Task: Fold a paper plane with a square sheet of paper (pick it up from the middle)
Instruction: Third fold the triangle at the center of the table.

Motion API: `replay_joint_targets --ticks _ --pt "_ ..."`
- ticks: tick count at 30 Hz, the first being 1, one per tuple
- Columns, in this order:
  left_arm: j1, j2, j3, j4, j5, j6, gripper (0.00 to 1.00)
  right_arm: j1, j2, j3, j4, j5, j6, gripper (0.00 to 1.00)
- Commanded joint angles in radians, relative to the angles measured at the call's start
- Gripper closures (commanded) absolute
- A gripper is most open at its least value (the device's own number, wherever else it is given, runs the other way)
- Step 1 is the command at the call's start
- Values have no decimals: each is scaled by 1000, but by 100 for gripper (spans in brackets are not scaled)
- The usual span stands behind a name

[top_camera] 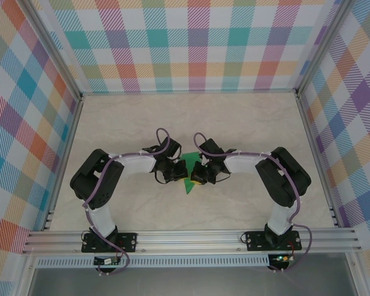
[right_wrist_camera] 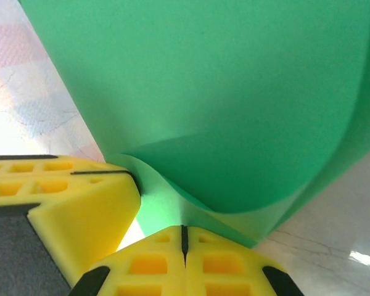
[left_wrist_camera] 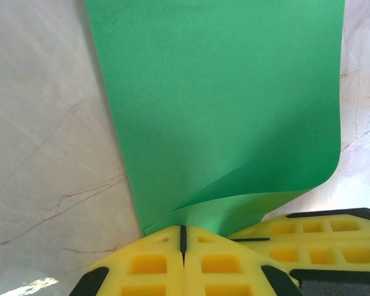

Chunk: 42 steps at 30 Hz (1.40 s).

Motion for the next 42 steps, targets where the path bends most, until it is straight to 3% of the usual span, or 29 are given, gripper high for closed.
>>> replay_joint_targets --ticks 1,20,25,37,42 --pt "-14 16 -9 -102 -78 32 100 1 -49 -20 51 -3 -44 97" --pt "-15 39 -27 -222 -200 60 100 -70 -64 -195 142 26 -100 100" --pt "-15 47 -26 -215 -191 57 100 -74 -141 -137 161 -10 -105 99" --pt "-15 50 -13 -240 -199 55 100 -80 1 -50 146 -28 -149 99" --pt "-15 50 -17 -259 -217 55 100 -148 -2 -87 133 -5 -180 100"
